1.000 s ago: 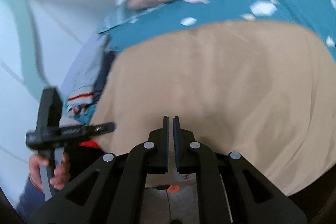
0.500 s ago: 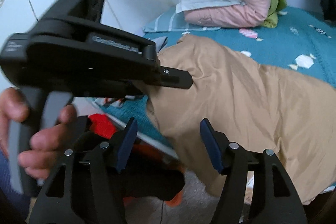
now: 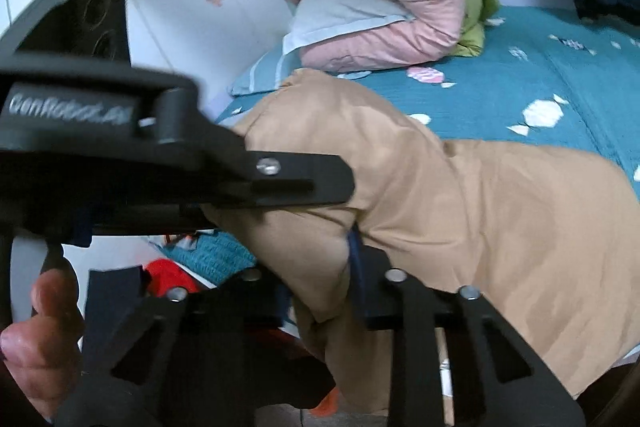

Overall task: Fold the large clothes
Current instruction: 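Grasp the folded jacket edge with both tools and fold it over again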

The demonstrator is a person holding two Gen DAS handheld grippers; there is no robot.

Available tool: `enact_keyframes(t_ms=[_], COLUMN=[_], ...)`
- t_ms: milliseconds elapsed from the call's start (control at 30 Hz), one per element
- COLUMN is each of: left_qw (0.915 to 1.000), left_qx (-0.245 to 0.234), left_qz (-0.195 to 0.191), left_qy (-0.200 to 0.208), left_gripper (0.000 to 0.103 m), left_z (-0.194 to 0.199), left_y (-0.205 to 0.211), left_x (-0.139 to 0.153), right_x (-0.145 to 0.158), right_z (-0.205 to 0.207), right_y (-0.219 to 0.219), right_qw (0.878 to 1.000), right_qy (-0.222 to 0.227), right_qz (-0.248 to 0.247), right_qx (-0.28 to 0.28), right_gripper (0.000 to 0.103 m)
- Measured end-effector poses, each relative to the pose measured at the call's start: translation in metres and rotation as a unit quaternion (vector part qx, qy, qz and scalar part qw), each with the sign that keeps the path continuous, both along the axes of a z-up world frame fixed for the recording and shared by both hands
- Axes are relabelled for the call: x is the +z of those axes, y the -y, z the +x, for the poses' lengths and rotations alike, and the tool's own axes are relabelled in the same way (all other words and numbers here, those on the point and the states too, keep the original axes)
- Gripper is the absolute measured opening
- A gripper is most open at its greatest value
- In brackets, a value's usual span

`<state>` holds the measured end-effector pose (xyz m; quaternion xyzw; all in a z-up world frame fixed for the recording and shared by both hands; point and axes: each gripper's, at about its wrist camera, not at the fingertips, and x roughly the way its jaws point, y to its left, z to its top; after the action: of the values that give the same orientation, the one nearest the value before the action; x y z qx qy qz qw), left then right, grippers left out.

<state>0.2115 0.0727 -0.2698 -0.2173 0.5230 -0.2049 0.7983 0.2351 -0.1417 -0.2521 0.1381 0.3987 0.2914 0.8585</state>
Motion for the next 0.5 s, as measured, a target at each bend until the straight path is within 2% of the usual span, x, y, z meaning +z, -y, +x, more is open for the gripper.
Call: enact_keyframes(t_ms=[67, 133, 167, 200, 267, 333, 367, 400, 433, 467, 500], left_qw=[0.9995, 0.9959, 0.9939, 0.9914, 0.9861, 0.9822, 0.9838, 0.9883, 0.992, 0.9955, 0.9964], left_qx=[-0.014, -0.034, -0.041, -0.046, -0.038, -0.03, -0.015, 0.0, 0.009, 0.02, 0.029], left_qz=[-0.024, -0.071, -0.083, -0.091, -0.101, -0.119, -0.116, -0.094, -0.067, -0.022, 0.01], left_qy=[0.017, 0.045, 0.06, 0.082, 0.126, 0.143, 0.136, 0.12, 0.107, 0.09, 0.079], left_gripper=[0.027, 0.032, 0.039, 0.056, 0.066, 0.07, 0.078, 0.081, 0.081, 0.081, 0.081], left_z=[-0.002, -0.006, -0.009, -0.013, -0.02, -0.021, -0.018, -0.013, -0.009, -0.003, 0.001], left_y=[0.01, 0.022, 0.026, 0.029, 0.027, 0.025, 0.023, 0.023, 0.024, 0.027, 0.03], left_x=[0.006, 0.018, 0.023, 0.03, 0.04, 0.043, 0.039, 0.033, 0.026, 0.014, 0.001], right_x=[0.003, 0.004, 0.003, 0.001, -0.006, -0.015, -0.019, -0.027, -0.036, -0.044, -0.053], right_z=[0.002, 0.002, 0.002, 0.001, 0.001, -0.001, -0.003, -0.006, -0.01, -0.014, -0.018], right_y=[0.029, 0.058, 0.076, 0.091, 0.128, 0.159, 0.17, 0.185, 0.199, 0.212, 0.221], right_qw=[0.999, 0.995, 0.992, 0.988, 0.979, 0.969, 0.965, 0.958, 0.948, 0.936, 0.927], right_qy=[-0.015, -0.026, -0.036, -0.045, -0.065, -0.078, -0.084, -0.094, -0.107, -0.118, -0.129], right_qz=[0.047, 0.081, 0.103, 0.119, 0.152, 0.172, 0.177, 0.189, 0.209, 0.226, 0.235], right_qx=[-0.023, -0.05, -0.069, -0.084, -0.122, -0.158, -0.171, -0.194, -0.217, -0.242, -0.263], right_gripper=[0.017, 0.016, 0.016, 0.016, 0.015, 0.015, 0.016, 0.016, 0.016, 0.016, 0.016])
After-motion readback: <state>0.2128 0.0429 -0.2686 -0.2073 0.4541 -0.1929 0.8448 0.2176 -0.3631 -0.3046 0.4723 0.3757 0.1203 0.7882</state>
